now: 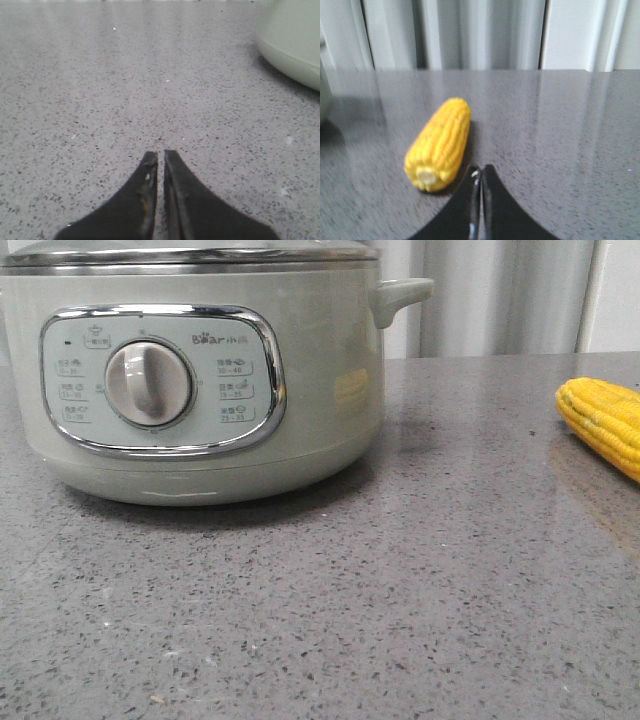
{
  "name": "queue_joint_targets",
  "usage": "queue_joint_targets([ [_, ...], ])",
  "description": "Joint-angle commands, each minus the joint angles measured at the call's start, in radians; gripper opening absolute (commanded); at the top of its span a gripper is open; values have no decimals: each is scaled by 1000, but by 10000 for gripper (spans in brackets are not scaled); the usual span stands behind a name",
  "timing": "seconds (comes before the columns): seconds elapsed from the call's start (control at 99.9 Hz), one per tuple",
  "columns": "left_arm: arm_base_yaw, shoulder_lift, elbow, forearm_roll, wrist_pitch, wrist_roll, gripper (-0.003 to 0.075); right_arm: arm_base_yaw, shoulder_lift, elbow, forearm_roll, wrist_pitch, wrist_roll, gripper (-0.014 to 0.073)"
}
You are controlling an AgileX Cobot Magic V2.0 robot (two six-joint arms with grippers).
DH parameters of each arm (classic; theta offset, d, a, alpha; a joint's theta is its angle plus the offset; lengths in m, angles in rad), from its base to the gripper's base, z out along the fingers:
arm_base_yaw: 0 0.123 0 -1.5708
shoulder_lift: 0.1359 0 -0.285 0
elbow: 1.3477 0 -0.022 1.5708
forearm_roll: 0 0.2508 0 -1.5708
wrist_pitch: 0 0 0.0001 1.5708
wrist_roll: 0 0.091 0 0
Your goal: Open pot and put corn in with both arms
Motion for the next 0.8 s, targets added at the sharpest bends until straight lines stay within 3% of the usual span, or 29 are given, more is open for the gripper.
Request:
queue_joint_targets([
  [0.0, 0, -21, 7, 17, -67, -7, -20, 0, -20, 20, 77, -107, -2, -74],
  [0.24, 0, -21, 7, -30, -167, -9, -20, 0, -20, 20, 87, -65, -2, -74],
  [0.36, 0, -21, 7, -204, -255, -9, -20, 0, -20, 20, 115, -64, -2, -74],
  [0.61, 0, -21, 7, -741, -429, -11, -20, 0, -20, 14, 252, -83, -2, -74],
  [0.79, 0, -21, 7, -820, -464, -11, -20, 0, -20, -17, 280, -106, -2, -74],
])
